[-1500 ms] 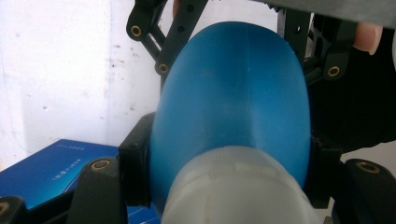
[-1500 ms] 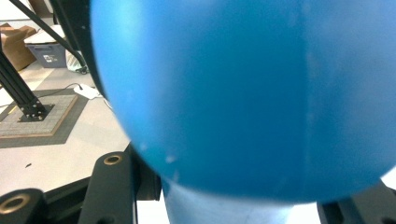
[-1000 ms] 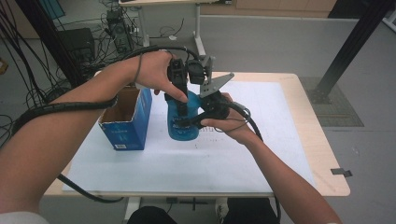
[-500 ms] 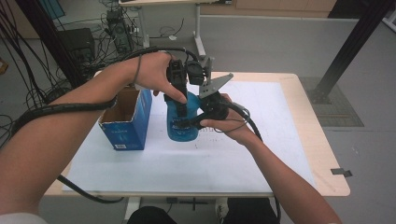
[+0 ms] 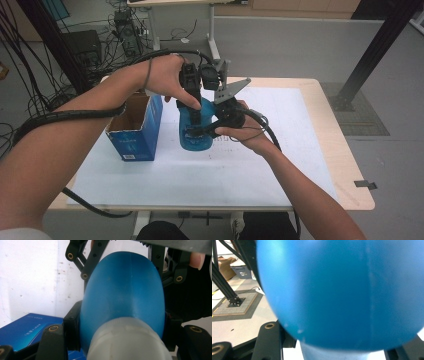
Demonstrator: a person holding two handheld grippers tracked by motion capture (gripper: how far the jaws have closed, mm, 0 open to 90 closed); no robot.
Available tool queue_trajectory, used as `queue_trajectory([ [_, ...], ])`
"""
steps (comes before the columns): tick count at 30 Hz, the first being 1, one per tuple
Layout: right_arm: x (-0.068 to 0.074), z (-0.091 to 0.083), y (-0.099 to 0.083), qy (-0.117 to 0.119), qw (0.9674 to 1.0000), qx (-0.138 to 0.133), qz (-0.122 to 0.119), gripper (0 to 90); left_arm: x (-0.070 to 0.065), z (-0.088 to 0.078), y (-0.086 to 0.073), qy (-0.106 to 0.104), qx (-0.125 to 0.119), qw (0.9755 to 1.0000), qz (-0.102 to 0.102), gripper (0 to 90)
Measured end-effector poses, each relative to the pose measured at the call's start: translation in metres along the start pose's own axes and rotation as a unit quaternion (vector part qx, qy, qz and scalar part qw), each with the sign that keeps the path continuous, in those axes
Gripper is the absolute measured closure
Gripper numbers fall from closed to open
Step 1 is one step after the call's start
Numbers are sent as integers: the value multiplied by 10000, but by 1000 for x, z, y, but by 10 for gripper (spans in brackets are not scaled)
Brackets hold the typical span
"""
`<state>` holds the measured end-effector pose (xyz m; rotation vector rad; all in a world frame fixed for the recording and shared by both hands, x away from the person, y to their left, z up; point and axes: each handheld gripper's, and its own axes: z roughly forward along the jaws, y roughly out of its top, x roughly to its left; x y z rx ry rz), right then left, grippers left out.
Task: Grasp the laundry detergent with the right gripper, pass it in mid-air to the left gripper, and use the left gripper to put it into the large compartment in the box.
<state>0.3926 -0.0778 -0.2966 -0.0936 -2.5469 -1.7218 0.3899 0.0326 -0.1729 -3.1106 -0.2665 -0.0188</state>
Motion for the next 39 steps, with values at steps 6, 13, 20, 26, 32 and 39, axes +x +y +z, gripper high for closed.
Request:
queue_trajectory([
  [6, 0, 0, -1, -5, 10000, 5, 13, 406, 0, 0, 1, -1, 21, 10000, 3, 370],
  [13, 0, -1, 0, -24, 10000, -28, 5, 405, 0, -1, 1, 11, 12, 10000, 13, 370],
  [20, 0, -2, 0, -15, 10000, -48, 28, 401, 0, -2, 3, 7, -1, 10000, 7, 370],
  [26, 0, -4, 0, -30, 10000, -52, -4, 400, 0, -2, 4, 6, -3, 10000, 2, 370],
  [32, 0, -5, 0, -18, 10000, -61, -10, 399, 0, -2, 4, -16, -22, 10000, -11, 371],
  [39, 0, -5, -1, -9, 10000, -85, -15, 396, -1, -3, 5, -38, -14, 10000, -24, 370],
])
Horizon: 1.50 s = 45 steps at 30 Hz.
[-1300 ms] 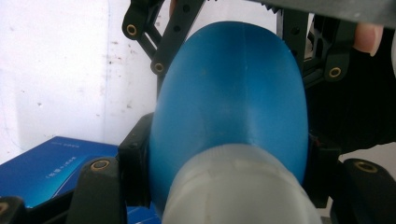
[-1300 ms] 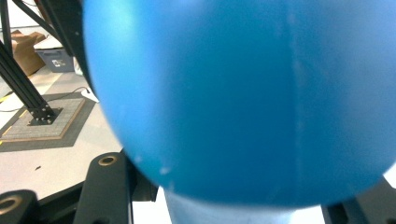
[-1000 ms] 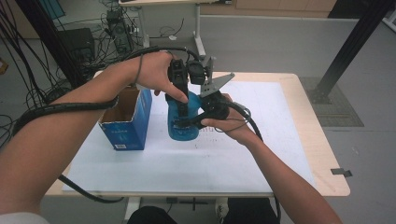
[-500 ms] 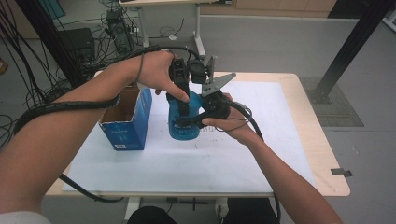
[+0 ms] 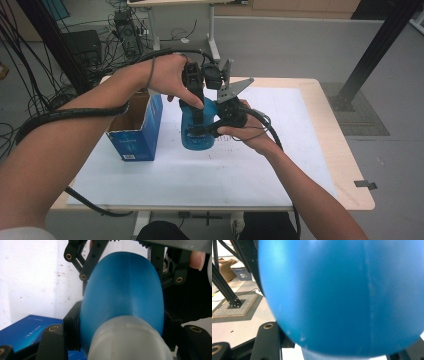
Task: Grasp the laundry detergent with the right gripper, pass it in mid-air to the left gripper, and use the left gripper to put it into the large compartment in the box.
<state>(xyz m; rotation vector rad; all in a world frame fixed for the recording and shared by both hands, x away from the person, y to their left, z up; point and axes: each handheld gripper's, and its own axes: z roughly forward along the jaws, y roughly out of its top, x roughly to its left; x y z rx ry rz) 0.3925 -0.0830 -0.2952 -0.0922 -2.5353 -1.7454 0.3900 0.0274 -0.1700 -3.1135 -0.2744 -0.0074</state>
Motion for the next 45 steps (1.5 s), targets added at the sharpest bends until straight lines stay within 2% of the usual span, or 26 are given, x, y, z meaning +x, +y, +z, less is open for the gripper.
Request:
queue_trajectory([
  [12, 1, 0, 1, 9, 10000, -41, -28, 381, -1, 0, 2, -15, -2, 10000, 38, 371],
  [14, 1, 0, 0, 8, 10000, -54, -9, 369, -1, 1, 2, -31, -5, 10000, 31, 371],
  [16, 1, 0, 0, -63, 10000, -57, 29, 312, -1, 1, 2, -44, -15, 10000, 25, 370],
  [20, 0, -2, -2, -110, 9999, -6, -10, 293, 0, 0, 2, -38, -21, 10000, -22, 370],
  [23, 1, -7, -7, -288, 9991, 308, 87, 190, 1, -1, 0, -28, -5, 9999, -125, 370],
  [24, 1, -7, -7, -288, 9991, 308, 87, 190, 1, -1, 0, -28, -5, 9999, -125, 370],
  [25, 1, -11, -11, -454, 9977, 449, 209, 151, 3, -2, 0, -26, 28, 9999, -119, 370],
  [26, 1, -11, -11, -454, 9977, 449, 209, 151, 4, -2, -1, -14, 0, 9999, -164, 370],
  [27, 1, -13, -13, -487, 9969, 502, 351, 109, 5, -3, -1, -3, -5, 9998, -206, 370],
  [28, 1, -15, -14, -519, 9958, 559, 509, 80, 7, -4, -2, 11, 11, 9997, -239, 370],
  [30, 2, -21, -17, -720, 9927, 765, 598, 68, 9, -5, -3, 38, 39, 9994, -341, 370],
  [34, 4, -35, -21, -964, 9860, 1026, 899, 35, 13, -8, -5, 76, 102, 9986, -510, 369],
  [37, 4, -49, -26, -1228, 9775, 1315, 1103, 34, 15, -12, -8, 87, 50, 9978, -653, 369],
  [41, 3, -69, -32, -1550, 9662, 1631, 1260, 34, 18, -19, -9, 127, 94, 9961, -863, 369],
  [44, 4, -84, -35, -1714, 9587, 1785, 1406, 36, 21, -26, -10, 204, -55, 9931, -1154, 370],
  [45, 4, -88, -35, -1730, 9574, 1818, 1430, 37, 22, -30, -11, 259, -108, 9916, -1259, 370],
])
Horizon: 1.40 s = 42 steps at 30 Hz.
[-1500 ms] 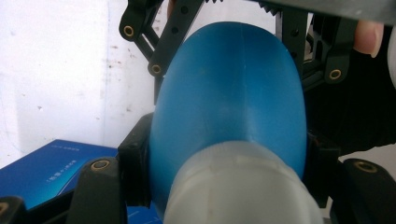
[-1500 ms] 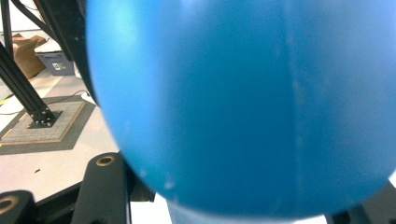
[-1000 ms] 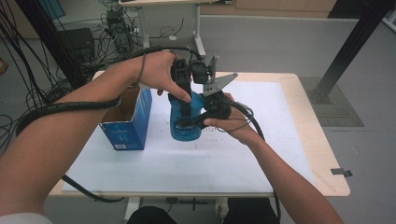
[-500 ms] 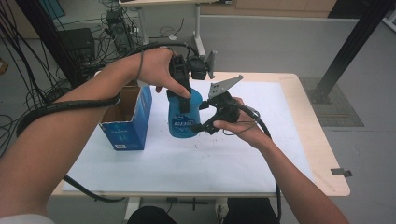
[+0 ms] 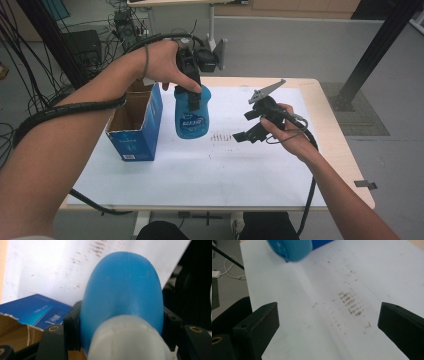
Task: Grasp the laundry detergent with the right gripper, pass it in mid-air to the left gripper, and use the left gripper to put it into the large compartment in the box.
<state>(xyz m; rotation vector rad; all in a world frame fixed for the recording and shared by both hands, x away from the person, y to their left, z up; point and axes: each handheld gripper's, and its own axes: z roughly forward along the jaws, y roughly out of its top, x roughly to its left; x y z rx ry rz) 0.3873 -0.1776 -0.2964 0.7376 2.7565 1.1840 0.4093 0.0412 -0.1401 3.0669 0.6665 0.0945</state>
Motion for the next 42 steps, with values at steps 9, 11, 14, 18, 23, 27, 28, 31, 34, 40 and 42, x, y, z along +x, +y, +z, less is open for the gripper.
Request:
queue_trajectory([
  [9, -19, -33, -22, -236, 9990, 215, 322, 42, 14, -33, -1, 306, -248, 9925, -1161, 370],
  [11, -20, -38, -26, -246, 9985, 334, 344, 43, 18, -41, -2, 267, -322, 9881, -1479, 370],
  [14, -24, -45, -31, -343, 9978, 454, 328, 44, 23, -49, -3, 230, -380, 9815, -1861, 371],
  [18, -28, -54, -36, -472, 9968, 562, 306, 44, 31, -63, -7, 304, -404, 9721, -2290, 371],
  [23, -29, -62, -39, -506, 9962, 663, 269, 45, 45, -83, -17, 447, -421, 9534, -2953, 371],
  [27, -30, -67, -40, -504, 9958, 731, 217, 46, 56, -98, -29, 498, -498, 9369, -3423, 371],
  [28, -30, -68, -40, -506, 9958, 732, 213, 46, 59, -103, -32, 511, -518, 9322, -3544, 371],
  [31, -31, -71, -39, -498, 9958, 746, 185, 46, 67, -115, -42, 502, -544, 9169, -3921, 372],
  [34, -30, -72, -39, -511, 9955, 781, 157, 46, 73, -126, -52, 462, -603, 9015, -4260, 372],
  [40, -28, -70, -34, -491, 9945, 920, 48, 50, 81, -144, -67, 568, -745, 8763, -4725, 372],
  [42, -26, -70, -32, -531, 9943, 922, 14, 50, 84, -148, -73, 606, -754, 8687, -4858, 372],
])
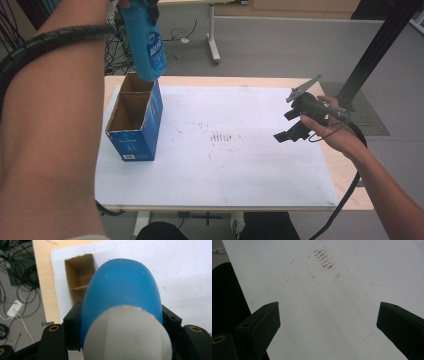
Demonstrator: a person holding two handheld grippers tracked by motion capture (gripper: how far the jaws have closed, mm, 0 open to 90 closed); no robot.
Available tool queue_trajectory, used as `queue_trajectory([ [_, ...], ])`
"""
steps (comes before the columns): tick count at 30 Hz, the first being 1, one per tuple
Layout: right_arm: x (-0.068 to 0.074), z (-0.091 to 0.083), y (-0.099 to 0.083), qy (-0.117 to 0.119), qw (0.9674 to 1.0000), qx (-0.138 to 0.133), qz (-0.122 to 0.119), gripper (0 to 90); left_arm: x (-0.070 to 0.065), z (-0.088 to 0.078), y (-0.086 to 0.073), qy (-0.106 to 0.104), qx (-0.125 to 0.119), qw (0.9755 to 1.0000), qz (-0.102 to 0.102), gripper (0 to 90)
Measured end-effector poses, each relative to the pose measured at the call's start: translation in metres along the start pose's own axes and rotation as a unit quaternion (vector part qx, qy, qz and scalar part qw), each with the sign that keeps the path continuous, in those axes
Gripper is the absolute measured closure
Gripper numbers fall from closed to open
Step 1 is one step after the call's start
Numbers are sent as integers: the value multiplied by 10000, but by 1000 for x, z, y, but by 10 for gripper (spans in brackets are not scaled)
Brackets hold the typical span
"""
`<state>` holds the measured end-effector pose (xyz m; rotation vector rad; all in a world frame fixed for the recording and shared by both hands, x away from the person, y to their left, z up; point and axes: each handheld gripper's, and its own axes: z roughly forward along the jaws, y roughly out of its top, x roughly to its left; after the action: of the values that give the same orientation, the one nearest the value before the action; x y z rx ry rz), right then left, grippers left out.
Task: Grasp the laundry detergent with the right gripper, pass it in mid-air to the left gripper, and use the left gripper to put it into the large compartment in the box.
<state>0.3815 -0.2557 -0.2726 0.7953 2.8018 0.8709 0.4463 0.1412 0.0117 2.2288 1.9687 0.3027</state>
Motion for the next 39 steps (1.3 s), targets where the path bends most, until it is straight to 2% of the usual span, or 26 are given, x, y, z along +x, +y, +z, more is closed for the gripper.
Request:
queue_trajectory([
  [5, 3, -4, 2, -40, 10000, 3, -64, 50, 18, -2, -3, 37, -90, 9992, -400, 372],
  [9, 5, -5, 4, -77, 9999, 65, -114, 50, 30, -1, -7, 94, -112, 9979, -639, 371],
  [18, 6, -10, 5, -127, 9998, 73, -146, 50, 46, 3, -15, 199, -121, 9948, -996, 371],
  [22, 6, -10, 5, -113, 9998, 90, -157, 50, 51, 8, -18, 171, -95, 9942, -1061, 371],
  [33, 6, -11, 1, -174, 9997, 129, -116, 51, 57, 23, -24, 255, -32, 9929, -1157, 372],
  [39, 9, -11, 2, -231, 9995, 171, -165, 52, 61, 36, -28, 188, 4, 9926, -1201, 371],
])
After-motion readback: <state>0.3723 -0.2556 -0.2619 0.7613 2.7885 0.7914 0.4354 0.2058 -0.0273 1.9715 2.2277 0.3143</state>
